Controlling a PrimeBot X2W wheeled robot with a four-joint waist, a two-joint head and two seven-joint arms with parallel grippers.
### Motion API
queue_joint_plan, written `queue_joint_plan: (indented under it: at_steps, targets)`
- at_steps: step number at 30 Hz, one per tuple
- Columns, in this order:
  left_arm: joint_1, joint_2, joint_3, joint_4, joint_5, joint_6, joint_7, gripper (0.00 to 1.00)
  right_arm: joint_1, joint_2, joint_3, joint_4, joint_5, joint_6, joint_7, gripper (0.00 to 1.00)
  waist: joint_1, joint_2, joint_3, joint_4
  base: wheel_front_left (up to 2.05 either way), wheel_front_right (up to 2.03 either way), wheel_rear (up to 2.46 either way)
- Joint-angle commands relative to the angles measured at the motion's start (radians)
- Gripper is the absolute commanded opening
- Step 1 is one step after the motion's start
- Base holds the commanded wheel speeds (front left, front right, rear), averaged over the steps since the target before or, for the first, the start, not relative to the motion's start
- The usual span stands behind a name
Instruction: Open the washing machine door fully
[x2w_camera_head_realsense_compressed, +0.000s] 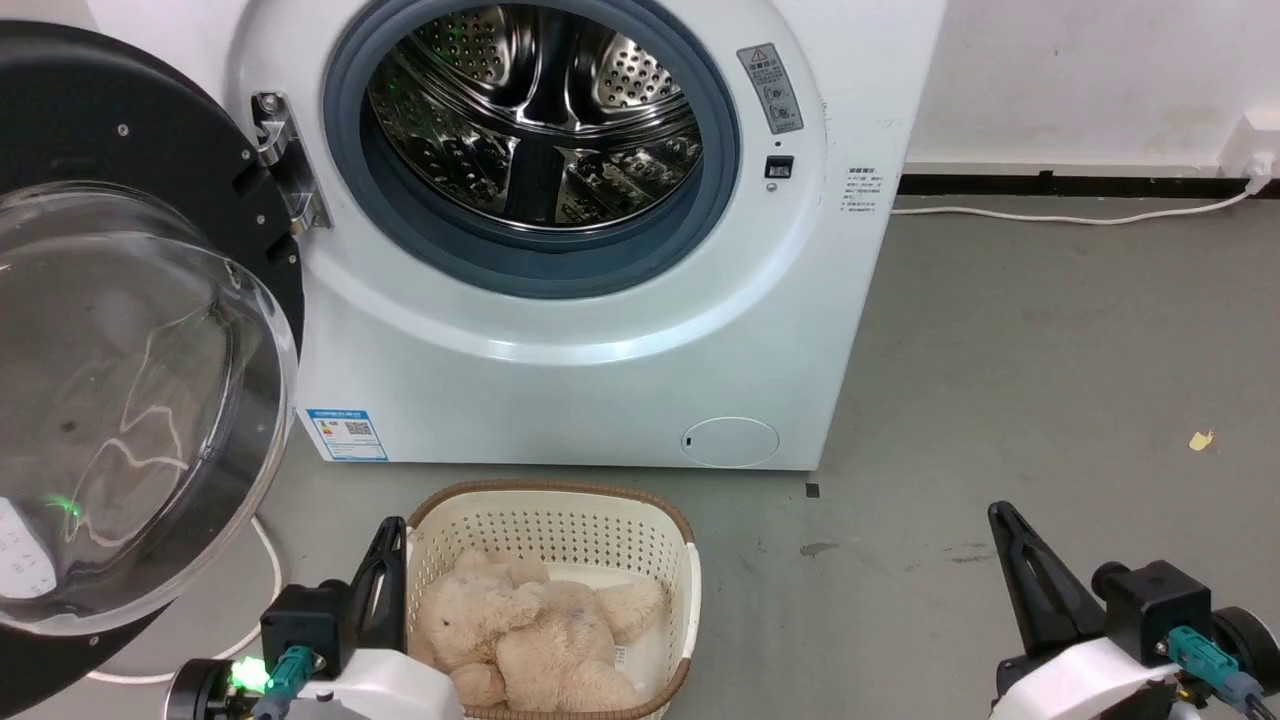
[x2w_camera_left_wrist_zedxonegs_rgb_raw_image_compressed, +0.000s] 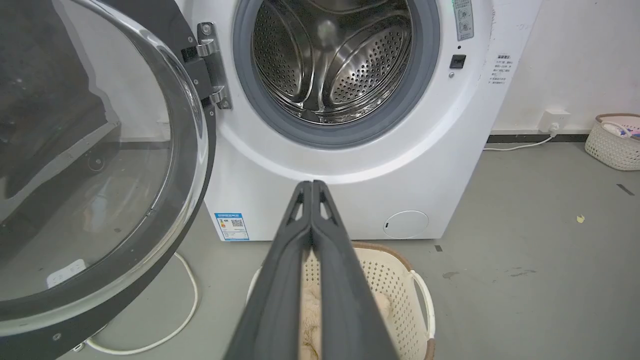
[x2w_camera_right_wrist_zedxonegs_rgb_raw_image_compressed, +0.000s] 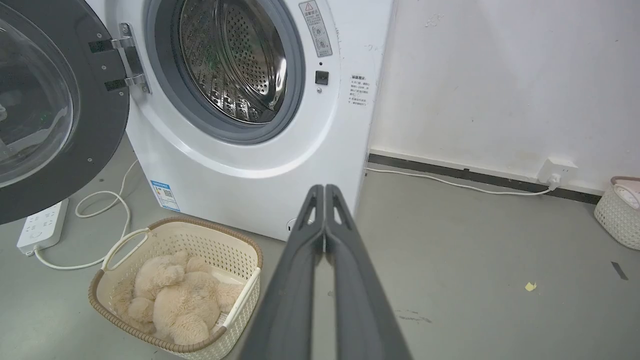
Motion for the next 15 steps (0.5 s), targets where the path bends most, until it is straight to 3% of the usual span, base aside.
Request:
queue_joint_plan:
  at_steps: [1, 15]
  targets:
    - [-0.020, 0.001, 0.003, -0.005, 0.009, -0.003, 0.006, 0.00, -0.013, 0.005, 0.003, 0.002, -0.008, 0.001, 0.006, 0.00, 0.0000, 0.0000, 0.000, 0.000, 0.00, 0.00, 0.00]
    - [-0.030, -0.003, 0.016, -0.011, 0.029, -0.008, 0.034, 0.00, -0.026, 0.005, 0.016, 0.010, -0.013, 0.001, 0.035, 0.00, 0.0000, 0.0000, 0.000, -0.005, 0.00, 0.00, 0.00]
